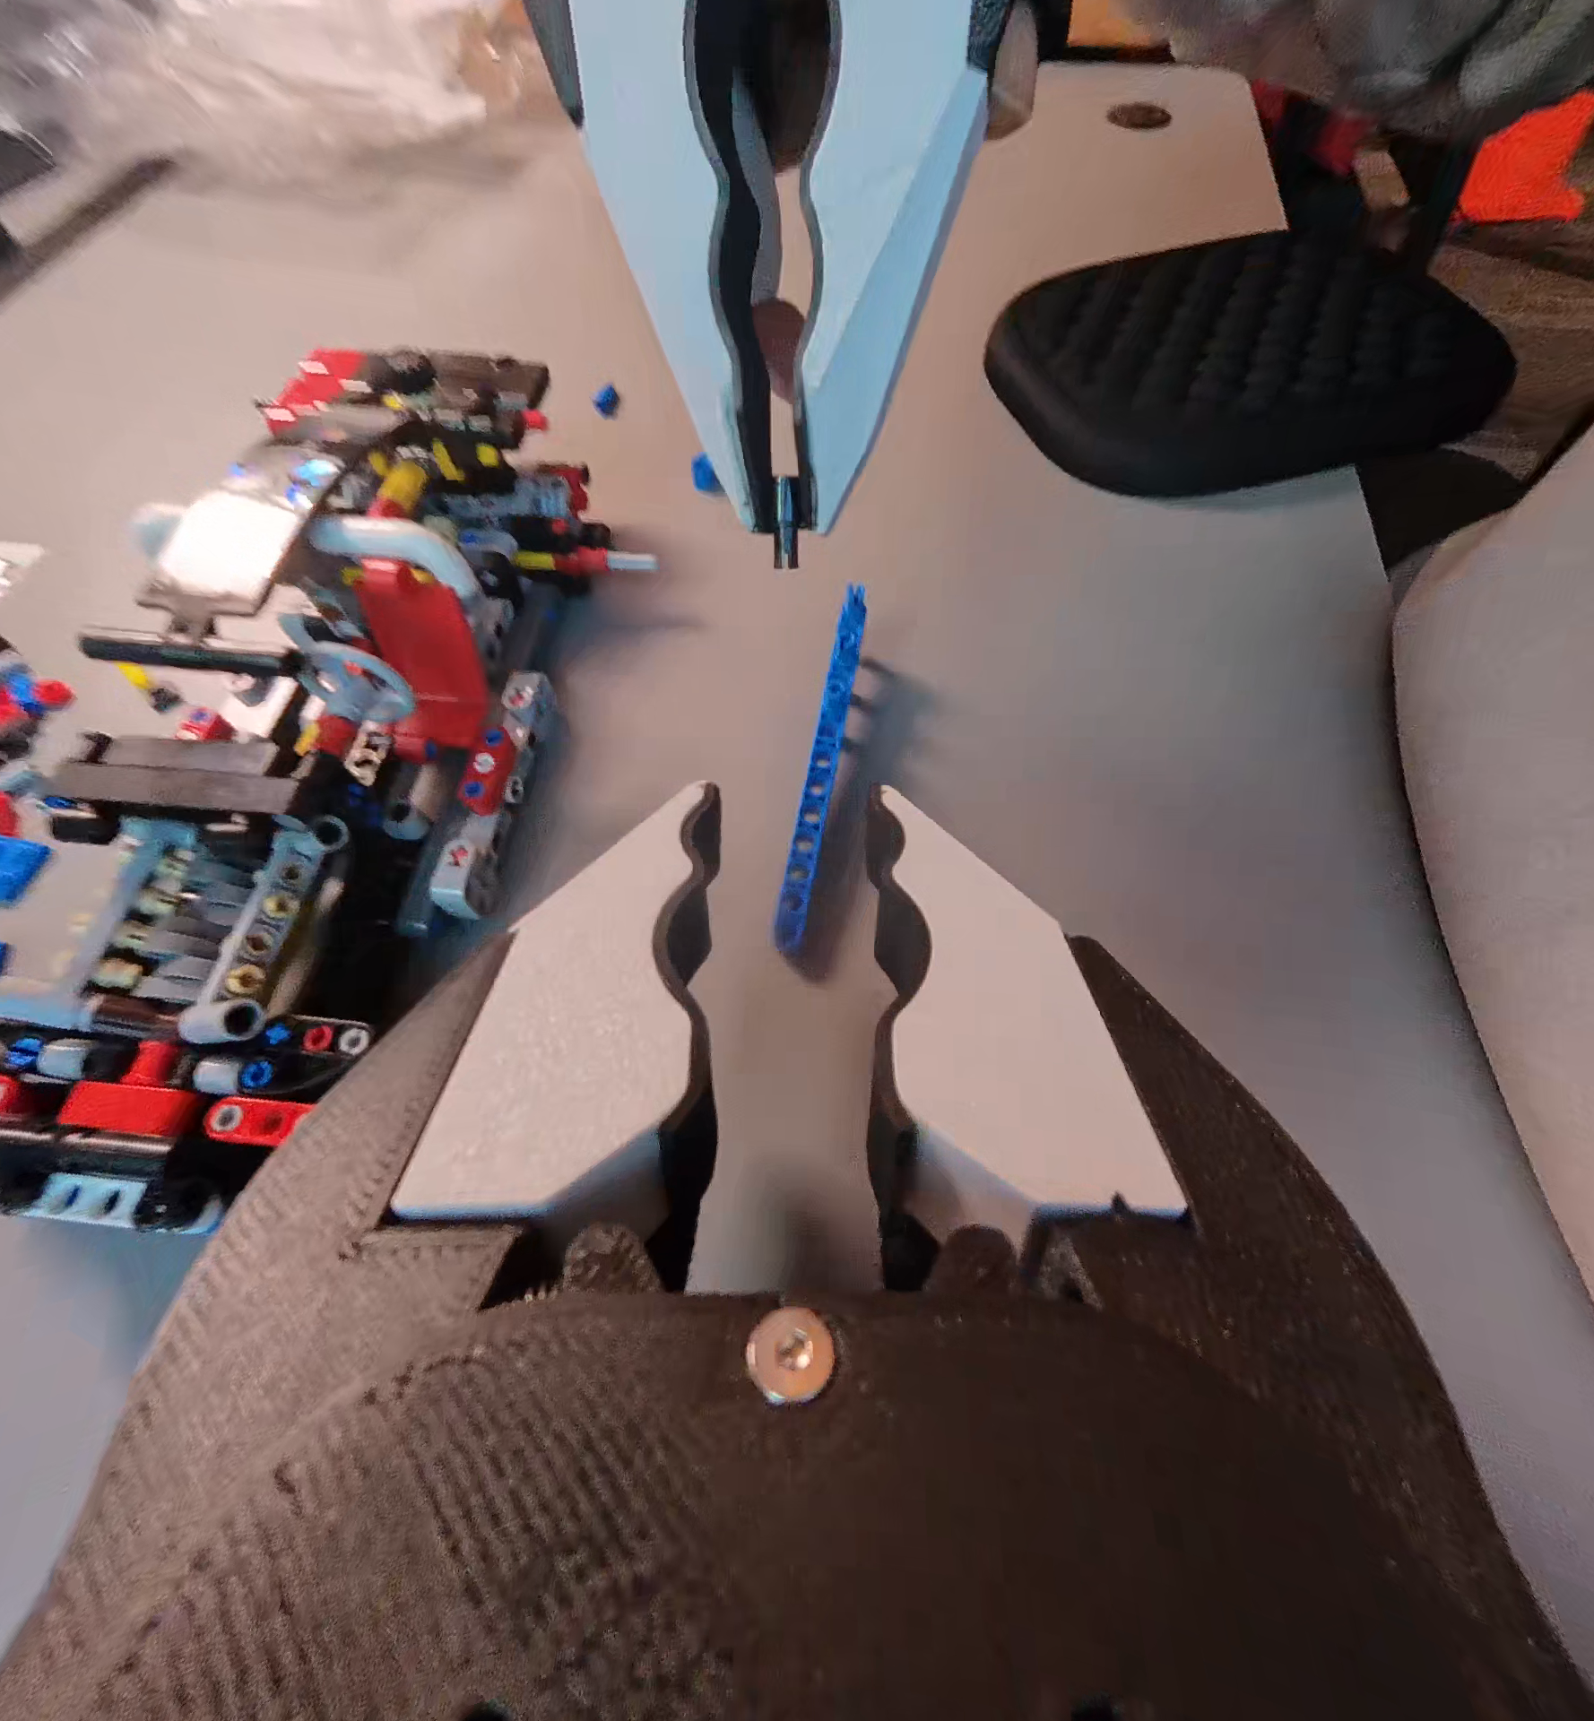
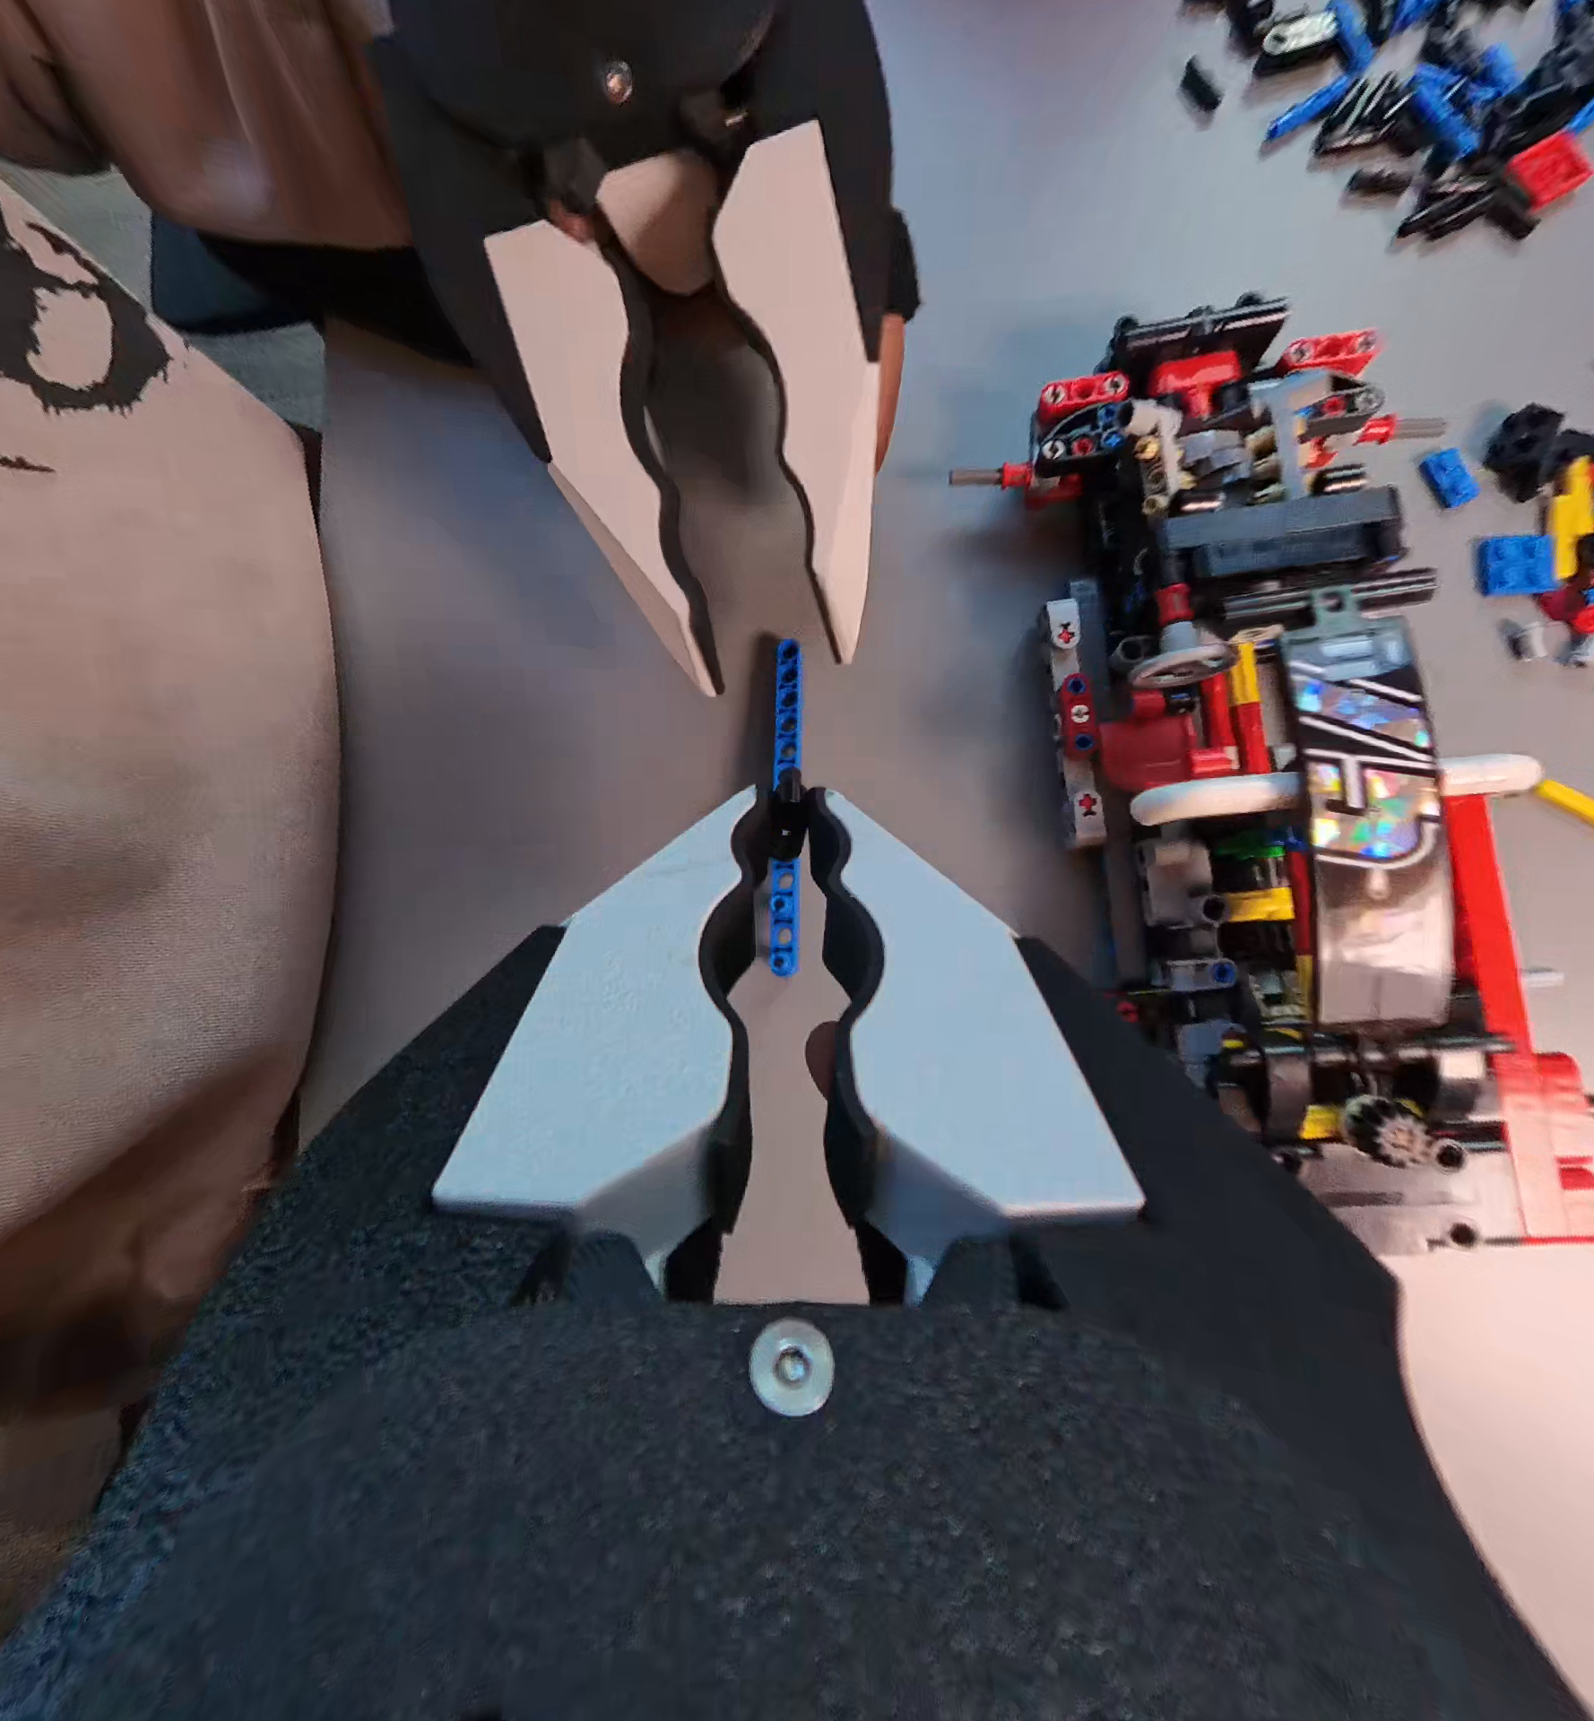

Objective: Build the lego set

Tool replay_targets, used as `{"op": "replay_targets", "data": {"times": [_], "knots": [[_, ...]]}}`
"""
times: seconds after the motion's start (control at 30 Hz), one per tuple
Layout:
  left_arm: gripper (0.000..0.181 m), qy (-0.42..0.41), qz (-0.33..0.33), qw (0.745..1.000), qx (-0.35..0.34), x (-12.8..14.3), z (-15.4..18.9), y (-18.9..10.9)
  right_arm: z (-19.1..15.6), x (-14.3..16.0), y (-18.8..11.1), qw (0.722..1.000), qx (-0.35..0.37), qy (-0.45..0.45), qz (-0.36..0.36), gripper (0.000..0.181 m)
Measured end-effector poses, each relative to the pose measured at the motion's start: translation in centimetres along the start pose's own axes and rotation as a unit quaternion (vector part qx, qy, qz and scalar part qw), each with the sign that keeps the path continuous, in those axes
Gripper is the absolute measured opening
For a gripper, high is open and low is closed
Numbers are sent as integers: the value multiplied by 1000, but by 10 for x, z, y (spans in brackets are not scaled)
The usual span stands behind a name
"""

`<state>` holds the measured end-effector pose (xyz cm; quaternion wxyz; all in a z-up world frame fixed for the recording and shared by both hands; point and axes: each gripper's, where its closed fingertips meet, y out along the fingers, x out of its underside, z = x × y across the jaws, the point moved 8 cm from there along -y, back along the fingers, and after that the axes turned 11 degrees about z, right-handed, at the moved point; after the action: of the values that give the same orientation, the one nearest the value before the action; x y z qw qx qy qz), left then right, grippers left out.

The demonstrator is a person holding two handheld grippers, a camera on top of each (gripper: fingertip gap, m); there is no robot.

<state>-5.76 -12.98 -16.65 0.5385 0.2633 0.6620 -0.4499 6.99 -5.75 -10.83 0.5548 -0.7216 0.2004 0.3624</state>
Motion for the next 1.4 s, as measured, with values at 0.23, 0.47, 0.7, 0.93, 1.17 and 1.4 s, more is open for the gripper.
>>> {"op": "replay_targets", "data": {"times": [0.23, 0.47, 0.7, 0.93, 1.17, 1.4], "knots": [[24, 43, -100, 994, 31, 14, 1, 23, -2, 12, 37, 995, -31, -8, -99, 5], [5, 35, -91, 994, 47, 13, -5, 23, 4, 15, 46, 987, -40, -5, -155, 5], [5, -14, -88, 992, 91, 10, -7, 21, 5, 5, 47, 983, -75, 5, -170, 5], [5, -46, -85, 989, 112, 7, -8, 22, 5, 4, 51, 971, -91, 1, -222, 5], [5, -59, -85, 987, 123, 6, -4, 22, 4, 3, 52, 966, -104, 9, -237, 5], [6, -73, -71, 987, 124, 3, -4, 19, 5, 1, 47, 968, -108, 35, -223, 4]]}}
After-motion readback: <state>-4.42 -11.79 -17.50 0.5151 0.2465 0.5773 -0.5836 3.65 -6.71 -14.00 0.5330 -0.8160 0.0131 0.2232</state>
